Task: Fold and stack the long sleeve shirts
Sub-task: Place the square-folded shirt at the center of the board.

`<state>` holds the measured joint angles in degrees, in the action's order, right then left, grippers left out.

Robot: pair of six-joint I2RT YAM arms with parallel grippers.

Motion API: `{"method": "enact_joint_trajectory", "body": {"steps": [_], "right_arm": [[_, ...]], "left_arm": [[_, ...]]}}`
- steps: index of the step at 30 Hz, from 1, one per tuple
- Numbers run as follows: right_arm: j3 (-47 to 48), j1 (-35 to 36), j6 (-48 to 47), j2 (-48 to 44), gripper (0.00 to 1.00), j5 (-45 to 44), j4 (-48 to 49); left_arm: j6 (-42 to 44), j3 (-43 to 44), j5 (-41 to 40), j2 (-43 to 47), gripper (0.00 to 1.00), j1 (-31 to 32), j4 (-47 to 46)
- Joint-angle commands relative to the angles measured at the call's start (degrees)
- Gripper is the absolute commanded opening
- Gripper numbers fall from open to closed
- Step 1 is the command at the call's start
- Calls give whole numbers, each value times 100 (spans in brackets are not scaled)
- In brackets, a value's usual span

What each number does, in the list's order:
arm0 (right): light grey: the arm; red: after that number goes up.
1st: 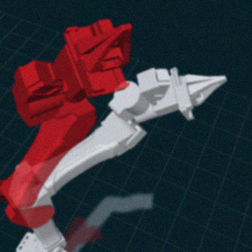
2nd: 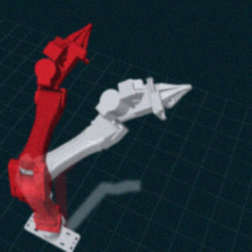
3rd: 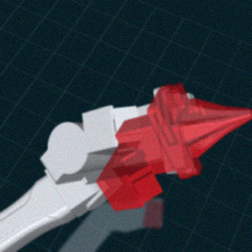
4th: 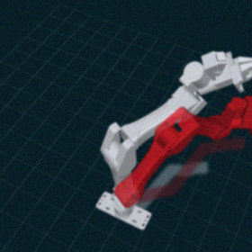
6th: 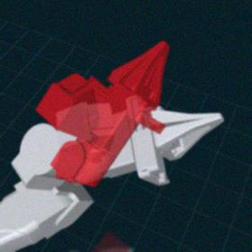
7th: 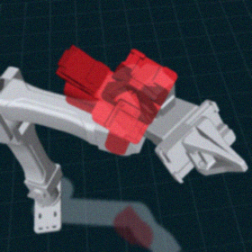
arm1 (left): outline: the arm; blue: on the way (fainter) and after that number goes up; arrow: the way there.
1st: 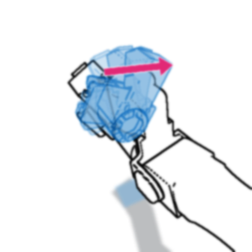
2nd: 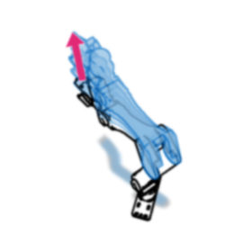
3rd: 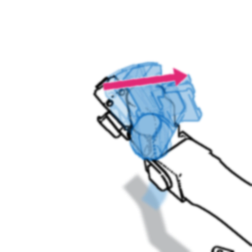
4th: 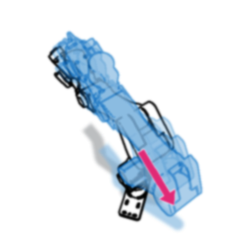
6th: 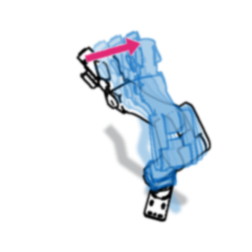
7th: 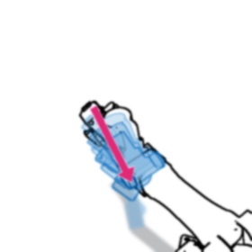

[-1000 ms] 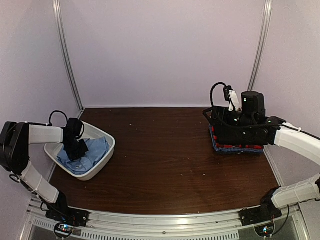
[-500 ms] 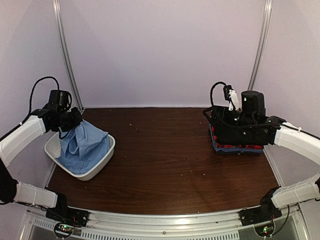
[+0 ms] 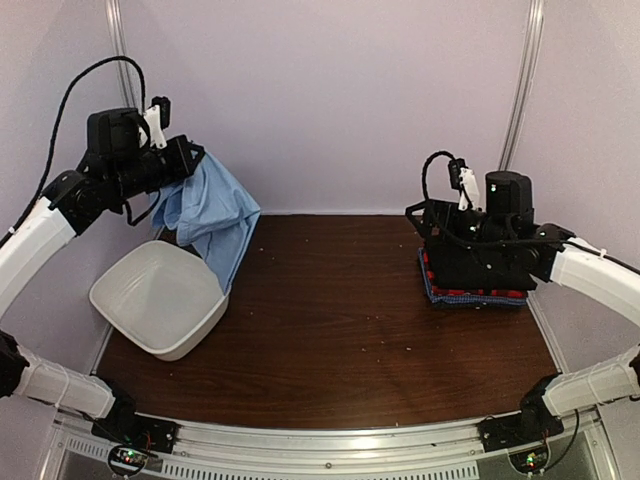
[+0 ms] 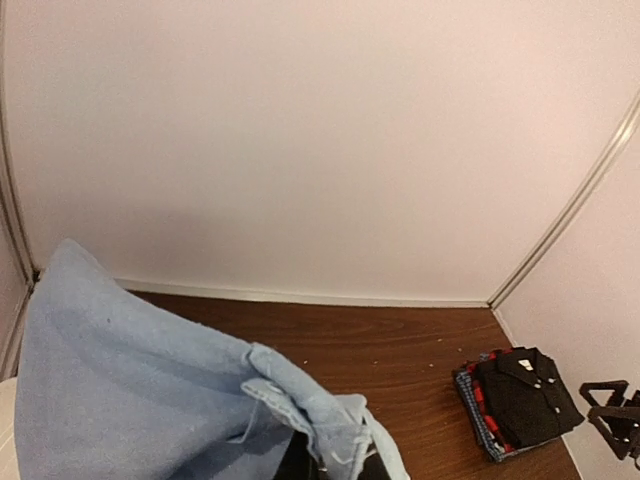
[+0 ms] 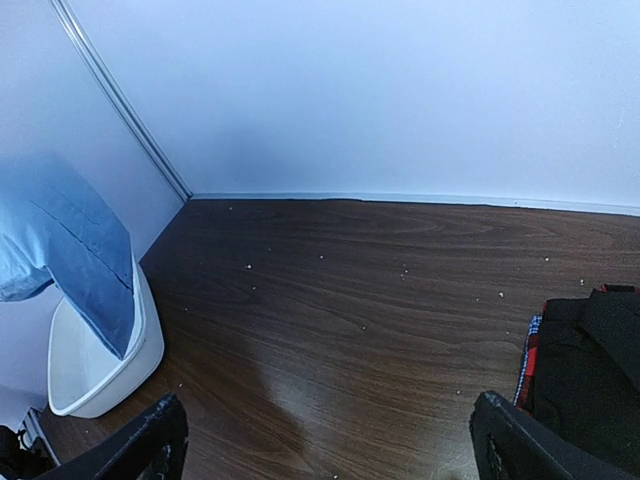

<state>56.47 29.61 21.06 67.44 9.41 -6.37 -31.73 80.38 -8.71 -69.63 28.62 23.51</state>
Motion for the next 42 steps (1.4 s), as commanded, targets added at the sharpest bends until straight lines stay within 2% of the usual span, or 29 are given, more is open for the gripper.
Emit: {"method": "enact_joint_trajectory", "body": {"steps": [1, 11, 15, 19, 22, 25, 29, 33, 34, 36, 37, 42], "right_arm": [[355, 10, -135, 15, 100, -136, -136], [546, 10, -284, -333, 100, -430, -448], [614, 10, -313, -467, 100, -512, -549], [675, 6, -322, -521, 100, -557, -575], [706, 15, -314, -447, 100, -555, -583], [725, 10, -301, -277, 100, -547, -630], [608, 6, -230, -18, 100, -480, -583], [474, 4, -139, 335, 100, -217, -519], [464, 5, -125, 430, 100, -125, -528], [406, 8, -99, 597, 100, 43, -525], [359, 10, -81, 657, 100, 77, -510], [106, 21, -5, 917, 100, 464, -448]], "left_arm": [[504, 603, 67, -280, 0, 678, -1072], [908, 1493, -204, -1043, 0, 2504, -1442], [823, 1678, -300, -1142, 0, 2906, -1486], [682, 1899, -497, -1327, 0, 2912, -1299], [672, 2466, -608, -1794, 0, 2791, -847], [339, 2918, 108, -2524, 0, 2326, -365], [-288, 3061, 1616, -3721, 0, 1660, -278], [-393, 3773, 2380, -5243, 0, 1344, 144], [-377, 3905, 2458, -5486, 5, 1318, 183], [-369, 4010, 2497, -5771, 22, 1281, 172], [-366, 4023, 2503, -5848, 27, 1267, 152], [-401, 3776, 2308, -5729, 58, 1208, 132]]}}
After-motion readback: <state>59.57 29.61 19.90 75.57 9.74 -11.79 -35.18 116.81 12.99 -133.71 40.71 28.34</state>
